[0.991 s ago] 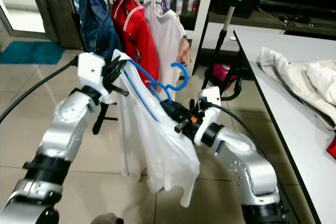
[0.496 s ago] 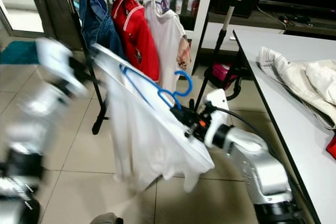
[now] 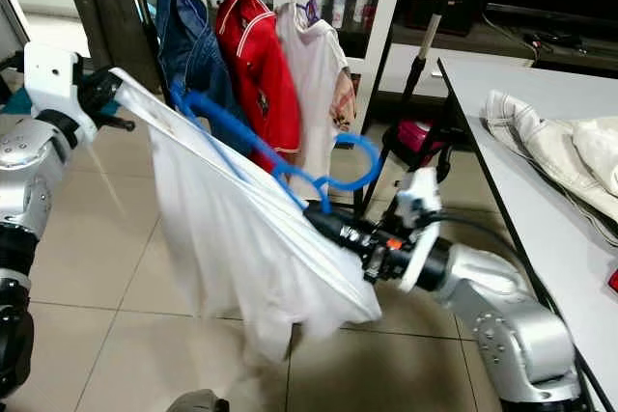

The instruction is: Hang hanger

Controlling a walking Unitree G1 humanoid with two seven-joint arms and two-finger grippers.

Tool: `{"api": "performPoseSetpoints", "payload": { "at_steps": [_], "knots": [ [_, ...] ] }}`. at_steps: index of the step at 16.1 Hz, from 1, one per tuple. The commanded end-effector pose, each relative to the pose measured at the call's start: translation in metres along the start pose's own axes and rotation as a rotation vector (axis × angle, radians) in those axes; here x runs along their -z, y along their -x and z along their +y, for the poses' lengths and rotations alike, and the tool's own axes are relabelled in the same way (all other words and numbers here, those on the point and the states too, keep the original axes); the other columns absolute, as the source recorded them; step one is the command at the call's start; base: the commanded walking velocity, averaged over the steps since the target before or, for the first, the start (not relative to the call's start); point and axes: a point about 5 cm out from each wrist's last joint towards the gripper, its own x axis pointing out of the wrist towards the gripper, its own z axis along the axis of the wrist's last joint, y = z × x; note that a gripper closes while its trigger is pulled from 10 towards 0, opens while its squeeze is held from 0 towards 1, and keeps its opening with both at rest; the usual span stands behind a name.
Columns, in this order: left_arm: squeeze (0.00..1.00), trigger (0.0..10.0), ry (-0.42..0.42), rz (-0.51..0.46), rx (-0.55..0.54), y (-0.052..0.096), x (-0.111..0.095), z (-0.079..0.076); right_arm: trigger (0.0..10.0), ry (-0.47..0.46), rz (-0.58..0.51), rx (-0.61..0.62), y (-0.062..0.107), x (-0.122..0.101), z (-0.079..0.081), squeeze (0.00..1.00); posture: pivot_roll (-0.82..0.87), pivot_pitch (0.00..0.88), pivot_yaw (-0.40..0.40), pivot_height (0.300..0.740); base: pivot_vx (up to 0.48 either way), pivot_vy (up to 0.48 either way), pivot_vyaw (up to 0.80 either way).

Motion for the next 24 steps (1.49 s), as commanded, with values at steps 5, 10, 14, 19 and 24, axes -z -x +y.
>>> {"api": "performPoseSetpoints", "payload": {
  "at_steps": [5, 10, 14, 19, 24],
  "knots": [
    [0.00, 0.0, 0.148, -0.060, 0.454, 0.004, 0.001, -0.115, 0.0, -0.107, -0.114, 0.474, -0.016, 0.004, -0.041, 0.00, 0.06, 0.000, -0.037, 0.740, 0.000, 0.000, 0.00],
    [0.00, 0.0, 0.181, -0.097, 0.841, 0.042, -0.013, -0.205, 0.0, -0.048, -0.032, 0.708, -0.028, 0.017, -0.060, 0.00, 0.06, 0.000, -0.042, 0.740, 0.000, 0.000, 0.00],
    [0.00, 3.1, 0.208, 0.010, 0.582, 0.052, 0.011, -0.167, 10.0, 0.046, 0.096, 0.805, -0.011, 0.031, -0.059, 0.00, 0.05, 0.000, -0.043, 0.740, 0.000, 0.000, 0.00],
    [0.00, 10.0, 0.255, 0.119, 0.243, 0.070, 0.044, -0.123, 10.0, -0.042, 0.182, 0.879, 0.004, 0.063, -0.044, 0.00, 0.05, 0.005, -0.062, 0.740, 0.000, 0.000, -0.61],
    [0.00, 10.0, 0.190, 0.170, 0.170, 0.081, 0.051, -0.124, 10.0, -0.032, 0.178, 0.876, -0.008, 0.066, -0.035, 0.00, 0.07, 0.000, -0.077, 0.740, 0.000, 0.000, -0.80]
  ]
}}
